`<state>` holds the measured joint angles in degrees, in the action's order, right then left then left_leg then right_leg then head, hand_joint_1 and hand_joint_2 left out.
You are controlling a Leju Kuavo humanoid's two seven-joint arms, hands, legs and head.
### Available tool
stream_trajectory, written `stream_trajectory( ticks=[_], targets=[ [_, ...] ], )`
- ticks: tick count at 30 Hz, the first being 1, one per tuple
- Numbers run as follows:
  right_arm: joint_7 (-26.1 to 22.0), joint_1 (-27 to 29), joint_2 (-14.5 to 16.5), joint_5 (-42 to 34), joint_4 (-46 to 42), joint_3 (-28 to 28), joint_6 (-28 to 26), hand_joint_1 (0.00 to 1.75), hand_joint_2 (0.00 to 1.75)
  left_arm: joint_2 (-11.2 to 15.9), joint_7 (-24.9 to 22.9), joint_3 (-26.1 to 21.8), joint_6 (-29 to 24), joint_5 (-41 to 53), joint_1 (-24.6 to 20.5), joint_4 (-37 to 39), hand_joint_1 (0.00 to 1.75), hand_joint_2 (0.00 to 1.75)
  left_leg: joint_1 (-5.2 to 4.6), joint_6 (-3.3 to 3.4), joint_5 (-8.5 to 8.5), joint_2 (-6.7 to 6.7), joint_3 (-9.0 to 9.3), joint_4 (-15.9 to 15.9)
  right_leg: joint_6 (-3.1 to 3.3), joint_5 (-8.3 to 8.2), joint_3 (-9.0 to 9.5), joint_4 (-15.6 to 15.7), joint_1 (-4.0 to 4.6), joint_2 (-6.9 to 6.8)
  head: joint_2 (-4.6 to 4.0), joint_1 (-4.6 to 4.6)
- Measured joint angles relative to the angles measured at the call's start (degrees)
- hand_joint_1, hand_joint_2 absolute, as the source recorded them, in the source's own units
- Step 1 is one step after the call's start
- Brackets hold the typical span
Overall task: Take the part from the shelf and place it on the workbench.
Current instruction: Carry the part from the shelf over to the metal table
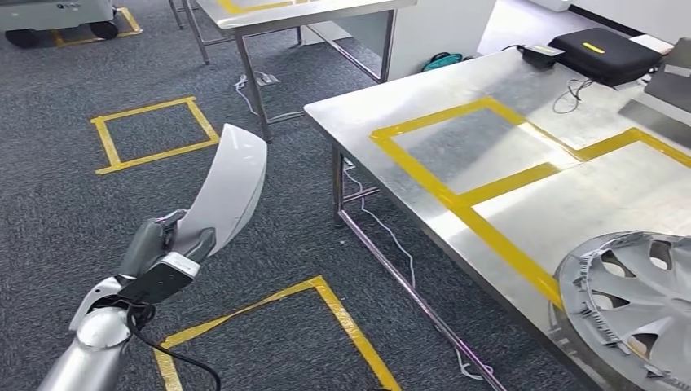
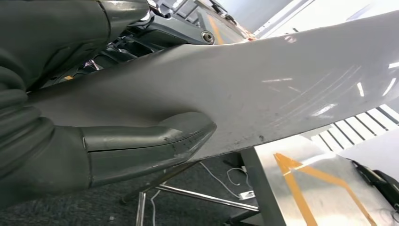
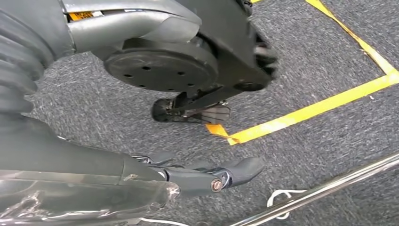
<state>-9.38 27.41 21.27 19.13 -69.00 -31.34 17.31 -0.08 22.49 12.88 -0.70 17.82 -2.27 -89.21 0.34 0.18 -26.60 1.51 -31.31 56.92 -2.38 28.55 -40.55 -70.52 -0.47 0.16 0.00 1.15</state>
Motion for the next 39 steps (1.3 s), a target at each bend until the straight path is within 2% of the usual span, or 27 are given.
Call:
stream_trajectory(
  ticks=[2, 3, 4, 6, 8, 9, 11, 12, 13, 14, 15, 16, 17, 18, 19, 21, 23, 25, 27, 28, 29, 30, 31, 33, 35, 37, 39],
  targets=[
    [0.05, 0.1, 0.0, -0.04, -0.37, 0.27, 0.0, 0.0, 1.75, -0.01, 0.0, -0.02, -0.01, -0.01, -0.03, 0.01, 1.75, 1.75, -0.12, -0.32, -0.29, 0.49, 0.33, 0.05, 0.39, -2.57, 4.42, 7.88, 0.28, -1.37, 0.0, -0.02],
    [0.05, 0.09, 0.0, -0.07, -0.52, 0.42, 0.0, 0.0, 1.75, -0.01, 0.0, -0.04, -0.02, -0.02, -0.05, 0.02, 1.75, 1.75, -0.21, -0.55, -0.38, 0.7, 0.41, 0.08, 0.6, -2.96, 5.69, 10.14, 0.47, -1.86, 0.0, -0.04],
    [0.06, 0.09, -0.01, -0.08, -0.64, 0.51, 0.0, 0.0, 1.75, -0.02, 0.0, -0.05, -0.03, -0.02, -0.06, 0.02, 1.75, 1.75, -0.28, -0.82, -0.41, 0.94, 0.43, 0.07, 0.84, -2.82, 6.16, 11.02, 0.7, -2.08, 0.0, -0.07],
    [0.08, 0.23, -0.02, -0.08, -0.81, 0.66, -0.03, 0.0, 1.75, -0.09, 0.0, -0.08, -0.03, -0.03, -0.08, 0.03, 1.75, 1.75, -0.24, -1.45, -0.45, 1.46, 0.53, -0.12, 1.45, -2.96, 6.19, 11.34, 0.82, -1.33, 0.0, -0.08],
    [0.07, 0.43, -0.02, -0.08, -1.03, 0.75, -0.05, 0.0, 1.75, -0.15, 0.02, -0.14, -0.04, -0.04, -0.14, 0.03, 1.75, 1.75, -0.1, -2.08, -1.52, 0.94, 0.15, 1.04, 2.09, -3.2, 6.46, 11.83, 0.58, -0.63, 0.0, -0.2],
    [0.07, 0.48, -0.02, -0.08, -1.15, 0.8, -0.05, 0.0, 1.75, -0.15, 0.04, -0.21, -0.06, -0.06, -0.16, 0.04, 1.75, 1.75, -0.04, -2.33, -2.88, 0.3, -0.87, 3.29, 2.37, -3.27, 6.65, 12.05, 0.4, -0.3, 0.0, -0.29],
    [0.07, 0.48, -0.02, -0.09, -1.27, 0.88, -0.03, 0.0, 1.75, -0.15, 0.09, -0.32, -0.08, -0.08, -0.1, 0.09, 1.75, 1.75, 0.05, -2.66, -6.39, -0.83, -4.82, 11.05, 2.68, -3.21, 6.71, 12.09, 0.3, 0.37, 0.0, -0.41],
    [0.07, 0.49, -0.02, -0.09, -1.28, 0.92, -0.03, 0.0, 1.75, -0.16, 0.09, -0.37, -0.09, -0.08, -0.01, 0.14, 1.75, 1.75, 0.1, -2.77, -7.49, -1.03, -6.8, 14.6, 2.74, -3.18, 6.73, 12.09, 0.28, 0.8, 0.0, -0.4],
    [0.07, 0.51, -0.02, -0.09, -1.29, 0.96, -0.02, 0.0, 1.75, -0.16, 0.09, -0.41, -0.1, -0.08, 0.06, 0.18, 1.75, 1.75, 0.14, -2.84, -7.51, -1.11, -8.04, 16.49, 2.75, -3.15, 6.77, 12.09, 0.25, 1.24, 0.0, -0.4],
    [0.08, 0.54, -0.02, -0.09, -1.28, 0.98, -0.02, 0.0, 1.75, -0.16, 0.09, -0.45, -0.1, -0.08, 0.1, 0.2, 1.75, 1.75, 0.19, -2.88, -6.28, -1.17, -8.11, 15.97, 2.72, -3.13, 6.84, 12.08, 0.19, 1.71, 0.0, -0.42],
    [0.08, 0.56, -0.02, -0.09, -1.29, 1.02, -0.02, 0.0, 1.75, -0.16, 0.09, -0.51, -0.11, -0.08, 0.12, 0.21, 1.75, 1.75, 0.27, -2.92, -4.17, -1.31, -7.09, 13.32, 2.62, -3.09, 6.96, 12.07, 0.09, 2.2, 0.0, -0.41],
    [0.09, 0.57, -0.02, -0.09, -1.29, 1.06, -0.02, 0.0, 1.75, -0.16, 0.09, -0.58, -0.11, -0.08, 0.11, 0.21, 1.75, 1.75, 0.43, -3.01, -1.79, -1.75, -5.32, 9.31, 2.43, -3.02, 7.07, 12.04, -0.02, 2.68, 0.0, -0.42],
    [0.1, 0.56, -0.02, -0.08, -1.3, 1.1, -0.02, 0.0, 1.75, -0.17, 0.09, -0.63, -0.11, -0.08, 0.08, 0.21, 1.75, 1.75, 0.59, -3.06, -0.13, -2.38, -3.42, 5.13, 2.13, -2.87, 7.07, 11.84, -0.01, 3.16, 0.0, -0.44],
    [0.1, 0.56, -0.02, -0.08, -1.35, 1.13, -0.02, 0.0, 1.75, -0.18, 0.09, -0.68, -0.11, -0.08, 0.06, 0.21, 1.75, 1.75, 0.69, -2.98, 0.8, -2.94, -2.03, 2.12, 1.79, -2.77, 6.98, 11.73, 0.02, 3.59, 0.0, -0.39],
    [0.1, 0.59, -0.02, -0.07, -1.41, 1.14, -0.02, 0.0, 1.75, -0.19, 0.09, -0.72, -0.11, -0.09, 0.05, 0.22, 1.75, 1.75, 0.71, -2.78, 1.03, -3.37, -1.24, 0.38, 1.45, -2.74, 6.86, 11.68, 0.04, 3.96, 0.0, -0.42],
    [0.1, 0.78, -0.02, -0.07, -1.52, 1.14, -0.02, 0.0, 1.75, -0.17, 0.09, -0.77, -0.11, -0.08, 0.02, 0.22, 1.75, 1.75, 0.55, -1.97, 0.83, -3.18, -1.07, -0.1, 0.8, -2.84, 6.56, 11.94, -0.07, 4.5, 0.0, -0.39],
    [0.11, 0.99, -0.02, -0.07, -1.55, 1.14, -0.02, 0.0, 1.75, -0.2, 0.09, -0.85, -0.11, -0.08, -0.1, 0.21, 1.75, 1.75, 0.57, -1.12, 0.91, -2.63, -0.93, -0.29, 0.28, -2.04, 5.88, 10.83, -0.14, 3.42, 0.0, -0.23],
    [0.11, 0.92, -0.02, -0.08, -1.57, 1.17, -0.02, 0.0, 1.75, -0.3, 0.09, -0.91, -0.11, -0.08, -0.13, 0.21, 1.75, 1.75, 0.55, -0.48, 0.84, -2.03, -0.8, -0.38, -0.04, 1.01, 3.24, 5.3, -0.05, 1.32, 0.0, 0.04],
    [0.2, 0.81, -0.02, -0.1, -1.58, 1.22, -0.02, 0.0, 1.75, -0.32, 0.09, -0.91, -0.11, -0.1, -0.03, 0.22, 1.75, 1.75, 0.34, -0.13, 0.63, -1.37, -0.7, -0.34, -0.23, 4.31, -0.82, -2.57, -0.04, 0.41, 0.0, 0.13],
    [0.29, 0.83, -0.02, -0.13, -1.58, 1.25, -0.02, 0.0, 1.75, -0.32, 0.09, -0.91, -0.11, -0.14, -0.01, 0.22, 1.75, 1.75, 0.25, -0.05, 0.49, -1.06, -0.59, -0.33, -0.24, 4.69, -2.08, -4.8, -0.03, 0.32, 0.0, 0.12],
    [0.39, 0.88, -0.02, -0.18, -1.58, 1.26, -0.02, 0.0, 1.75, -0.32, 0.09, -0.91, -0.11, -0.21, 0.0, 0.23, 1.75, 1.75, 0.19, -0.01, 0.3, -0.78, -0.4, -0.32, -0.19, 3.93, -2.25, -4.84, -0.03, 0.29, 0.0, 0.13],
    [0.48, 0.93, -0.02, -0.25, -1.58, 1.26, -0.02, 0.0, 1.75, -0.33, 0.09, -0.91, -0.11, -0.28, 0.0, 0.23, 1.75, 1.75, 0.15, -0.06, 0.06, -0.54, -0.08, -0.32, -0.07, 2.12, -1.16, -2.44, -0.02, 0.19, 0.0, 0.13],
    [0.55, 0.97, -0.02, -0.32, -1.59, 1.27, -0.02, 0.0, 1.75, -0.33, 0.09, -0.92, -0.12, -0.36, -0.01, 0.23, 1.75, 1.75, 0.14, -0.17, -0.24, -0.31, 0.33, -0.32, 0.12, -0.16, 0.85, 1.59, 0.01, -0.13, 0.0, 0.13],
    [0.76, 0.94, -0.02, -0.46, -1.61, 1.3, -0.02, 0.0, 1.75, -0.32, 0.09, -0.99, -0.13, -0.52, -0.04, 0.23, 1.75, 1.75, -0.03, -0.64, -0.9, 0.07, 1.07, -0.28, 0.57, -2.69, 4.76, 8.89, 0.3, -1.21, 0.0, 0.1],
    [0.99, 0.97, -0.02, -0.55, -1.68, 1.32, -0.02, 0.0, 1.75, -0.32, 0.09, -1.09, -0.14, -0.72, -0.07, 0.23, 1.75, 1.75, -0.16, -1.2, -1.32, 0.42, 1.37, -0.32, 1.04, -2.55, 6.14, 11.14, 0.67, -1.58, 0.0, 0.05],
    [1.11, 1.16, -0.02, -0.61, -1.79, 1.36, -0.02, 0.0, 1.75, -0.36, 0.11, -1.19, -0.15, -0.9, -0.12, 0.23, 1.75, 1.75, 0.0, -1.82, -1.63, 0.74, 1.71, -0.46, 1.62, -2.49, 6.5, 11.46, 0.66, -0.88, 0.0, 0.04],
    [1.17, 1.33, -0.03, -0.71, -1.97, 1.43, 0.0, 0.0, 1.75, -0.35, 0.2, -1.29, -0.21, -1.1, -0.23, 0.23, 1.75, 1.75, 0.14, -2.41, -2.95, 0.22, 1.01, 1.81, 2.31, -2.33, 7.4, 12.01, 0.38, -0.3, -0.01, -0.16]
  ],
)
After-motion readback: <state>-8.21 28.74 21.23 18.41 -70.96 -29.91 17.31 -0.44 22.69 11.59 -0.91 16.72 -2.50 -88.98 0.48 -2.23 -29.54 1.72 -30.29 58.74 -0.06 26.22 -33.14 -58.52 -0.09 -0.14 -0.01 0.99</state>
